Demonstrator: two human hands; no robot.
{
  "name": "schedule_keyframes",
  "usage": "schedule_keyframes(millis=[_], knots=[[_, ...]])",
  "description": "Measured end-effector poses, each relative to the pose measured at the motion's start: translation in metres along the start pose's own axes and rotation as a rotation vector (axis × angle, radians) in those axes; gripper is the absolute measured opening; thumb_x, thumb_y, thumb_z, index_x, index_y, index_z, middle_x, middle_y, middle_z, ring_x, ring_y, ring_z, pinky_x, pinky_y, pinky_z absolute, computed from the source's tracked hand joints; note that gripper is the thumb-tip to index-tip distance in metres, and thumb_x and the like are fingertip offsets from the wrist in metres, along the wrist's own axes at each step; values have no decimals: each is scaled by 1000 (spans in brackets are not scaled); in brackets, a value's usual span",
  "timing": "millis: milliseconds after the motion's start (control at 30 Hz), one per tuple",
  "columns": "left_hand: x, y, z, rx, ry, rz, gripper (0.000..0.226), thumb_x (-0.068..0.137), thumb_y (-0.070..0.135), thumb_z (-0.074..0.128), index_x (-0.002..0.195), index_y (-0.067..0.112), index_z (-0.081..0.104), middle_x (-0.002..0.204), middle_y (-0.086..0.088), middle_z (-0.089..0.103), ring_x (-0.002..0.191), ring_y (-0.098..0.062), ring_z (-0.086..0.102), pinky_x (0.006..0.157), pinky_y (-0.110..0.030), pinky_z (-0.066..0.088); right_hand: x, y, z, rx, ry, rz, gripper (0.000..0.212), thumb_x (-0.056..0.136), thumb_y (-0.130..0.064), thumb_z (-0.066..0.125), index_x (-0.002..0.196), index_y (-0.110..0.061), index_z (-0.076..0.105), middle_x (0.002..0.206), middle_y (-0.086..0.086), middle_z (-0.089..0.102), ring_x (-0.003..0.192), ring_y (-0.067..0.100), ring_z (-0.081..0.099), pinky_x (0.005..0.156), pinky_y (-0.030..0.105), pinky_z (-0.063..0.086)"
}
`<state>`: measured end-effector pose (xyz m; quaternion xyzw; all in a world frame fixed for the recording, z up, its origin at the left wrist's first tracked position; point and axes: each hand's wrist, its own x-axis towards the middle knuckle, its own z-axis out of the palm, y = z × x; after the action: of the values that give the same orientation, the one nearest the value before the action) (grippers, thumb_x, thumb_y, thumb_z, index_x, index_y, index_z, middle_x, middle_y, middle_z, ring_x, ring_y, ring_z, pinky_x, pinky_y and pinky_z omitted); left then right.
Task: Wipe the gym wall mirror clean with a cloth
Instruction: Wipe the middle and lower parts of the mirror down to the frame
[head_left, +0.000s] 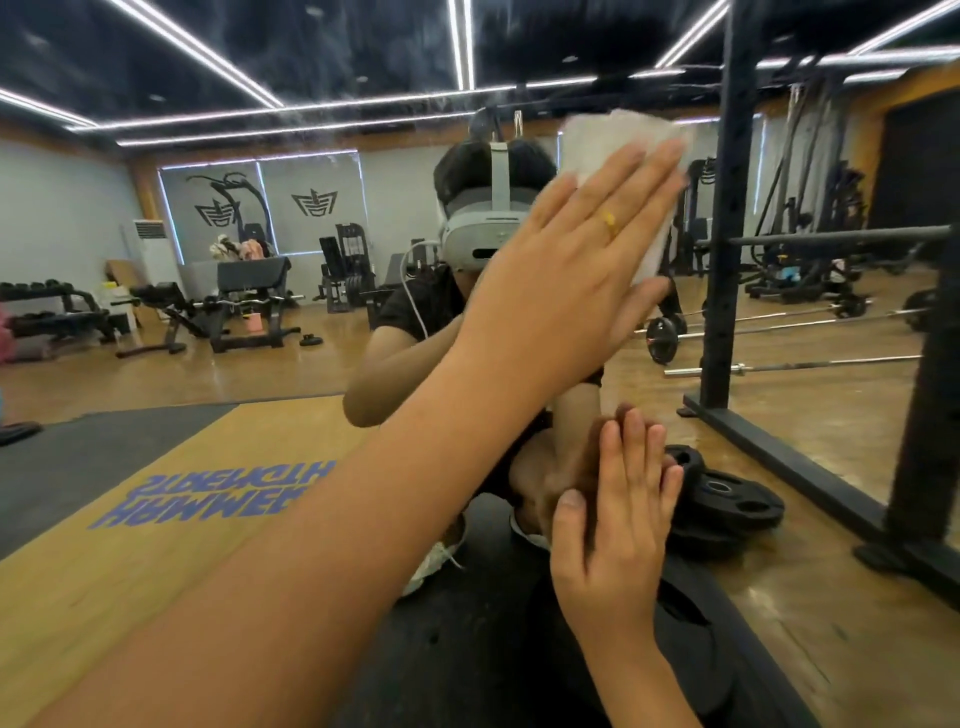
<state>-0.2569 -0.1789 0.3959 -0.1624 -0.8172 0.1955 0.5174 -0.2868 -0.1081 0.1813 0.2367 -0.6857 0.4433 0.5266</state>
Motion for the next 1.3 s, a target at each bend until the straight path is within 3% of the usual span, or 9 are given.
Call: schedule_keyframes(millis=[167, 300, 500, 700, 867, 1033, 1300], knots=[[-88, -53, -17, -56, 106, -232, 58, 110, 25, 39, 163, 8, 25, 171, -7, 20, 159, -22, 13, 129, -49, 18, 3, 0, 1, -2, -8, -12, 64, 100, -20, 41, 160, -7, 21, 173, -4, 10, 160, 25, 10, 129, 44, 0], [-83, -44, -16, -53, 140, -373, 59, 108, 22, 39, 163, 7, 24, 172, -10, 17, 160, -25, 11, 129, -47, 10, 0, 2, -2, -4, -2, 1, 65, 100, -20, 41, 160, -7, 22, 173, -3, 10, 160, 25, 10, 129, 44, 0], [-24, -27, -11, 4, 27, -70, 65, 109, 36, 36, 164, 8, 17, 173, -10, 12, 160, -26, 7, 130, -48, 9, 1, -5, 4, -13, 15, 14, 65, 99, -19, 41, 160, -7, 22, 173, -4, 10, 159, 25, 12, 129, 45, 1], [-123, -54, -9, 2, 58, -188, 63, 107, 28, 40, 163, 5, 22, 172, -10, 16, 160, -25, 10, 127, -54, 16, 3, -4, -2, -20, -67, 3, 71, 102, -22, 38, 165, -24, 7, 174, -3, 4, 160, 25, 8, 129, 45, -2], [-132, -48, -4, -10, 112, -333, 65, 101, 20, 38, 161, 0, 22, 170, -15, 18, 160, -26, 8, 127, -56, 14, 1, -9, -5, 7, -83, 27, 68, 102, -22, 39, 164, -19, 13, 174, -2, 7, 160, 25, 9, 129, 44, -3], [-68, -14, 8, -28, 141, -154, 62, 103, 22, 39, 161, 2, 27, 169, -13, 20, 158, -32, 15, 126, -58, 15, 5, -5, -5, 13, -68, 22, 66, 99, -20, 43, 161, -13, 23, 171, 6, 18, 159, 24, 12, 129, 45, 0], [-67, -15, 5, 50, 66, -55, 60, 106, 25, 37, 160, 0, 26, 168, -18, 20, 157, -34, 16, 128, -55, 14, 6, -1, -9, 42, -64, 18, 67, 98, -18, 45, 161, -12, 24, 170, 7, 21, 159, 25, 13, 129, 45, 0]])
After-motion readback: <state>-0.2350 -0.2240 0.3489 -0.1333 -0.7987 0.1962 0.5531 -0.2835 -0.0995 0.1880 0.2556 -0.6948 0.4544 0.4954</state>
